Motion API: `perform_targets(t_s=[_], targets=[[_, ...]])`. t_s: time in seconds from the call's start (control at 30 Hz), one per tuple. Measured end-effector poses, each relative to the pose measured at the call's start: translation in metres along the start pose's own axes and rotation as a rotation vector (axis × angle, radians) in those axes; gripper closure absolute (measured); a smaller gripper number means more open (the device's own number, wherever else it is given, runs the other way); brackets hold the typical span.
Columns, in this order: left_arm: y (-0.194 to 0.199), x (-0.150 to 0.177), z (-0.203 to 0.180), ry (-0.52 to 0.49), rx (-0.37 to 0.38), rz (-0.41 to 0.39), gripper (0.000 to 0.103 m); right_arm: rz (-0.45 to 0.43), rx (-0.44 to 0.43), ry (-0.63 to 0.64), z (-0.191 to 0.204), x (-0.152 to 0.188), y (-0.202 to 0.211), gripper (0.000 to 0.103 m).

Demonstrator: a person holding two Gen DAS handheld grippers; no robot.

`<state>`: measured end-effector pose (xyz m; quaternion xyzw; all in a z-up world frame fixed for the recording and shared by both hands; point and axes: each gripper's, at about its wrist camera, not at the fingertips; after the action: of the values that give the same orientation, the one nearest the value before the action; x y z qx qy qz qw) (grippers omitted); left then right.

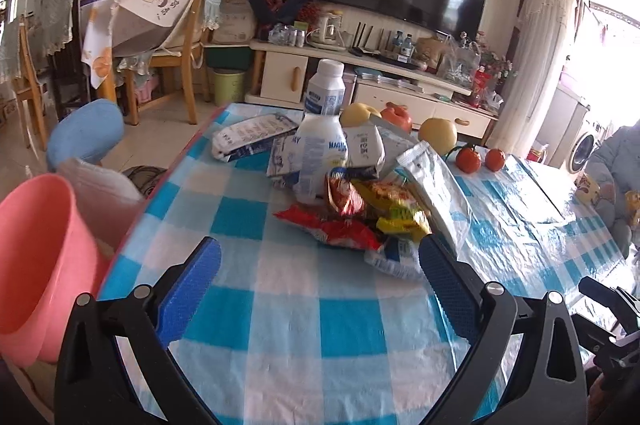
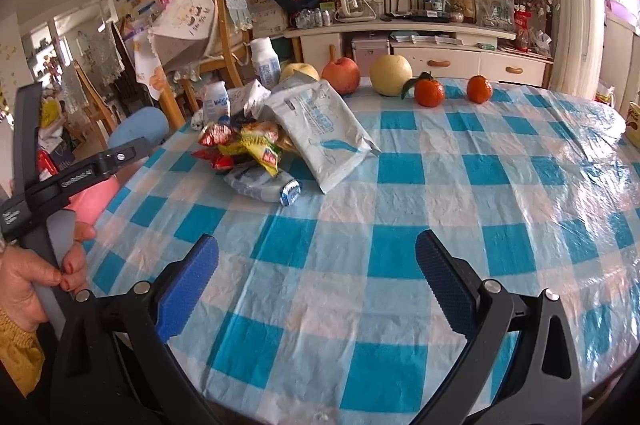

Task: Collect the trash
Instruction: 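Grasp the white wipes pouch with the right tool while the left tool grasps the white yogurt bottle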

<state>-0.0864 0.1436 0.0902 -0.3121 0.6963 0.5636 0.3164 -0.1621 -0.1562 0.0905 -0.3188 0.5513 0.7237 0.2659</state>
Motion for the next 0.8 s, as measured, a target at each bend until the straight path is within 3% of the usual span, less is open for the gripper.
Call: perform_targets(t_s=[0.1,0.27,0.37,0.57,0.63,0.8], targets=[[-0.016,-0.013,0.002,0.018,0.039,-0.004,0.005,-0.017,-0.001,-0.01,-0.008,-0.01,-0.006,0.004],[-0.051,-0.023,-0.001,0.052,0.083,0.034,0.007,0.03,0.056,-0.082,-0.032,-0.037,-0.037,0.004],[-0.072,-0.029,-0.004,0.056,0.078,0.064,0.031,0.01,0.112,-0.06,-0.04,-0.049,-0.053,0.004],[-0.096,-0.055,0.011,0.084,0.108,0.043,0.031,0.048,0.077,-0.011,-0.041,-0.063,-0.09,0.006],[-0.109,-0.062,0.015,0.063,0.138,0.071,0.031,0.049,0.063,0.023,-0.038,-0.068,-0.1,0.016],[-0.135,-0.063,0.018,0.059,0.156,0.141,0.031,0.04,0.025,0.142,-0.028,-0.085,-0.129,0.017]])
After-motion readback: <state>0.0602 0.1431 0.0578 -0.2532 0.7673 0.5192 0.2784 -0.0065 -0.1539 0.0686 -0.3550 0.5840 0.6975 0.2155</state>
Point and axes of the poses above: each gripper's, at about its wrist camera, not at the fingertips, and y roughly against the way its jaws point, z to its left, x to its underside, and after that the axes turned 1 degree about -x, right-handed
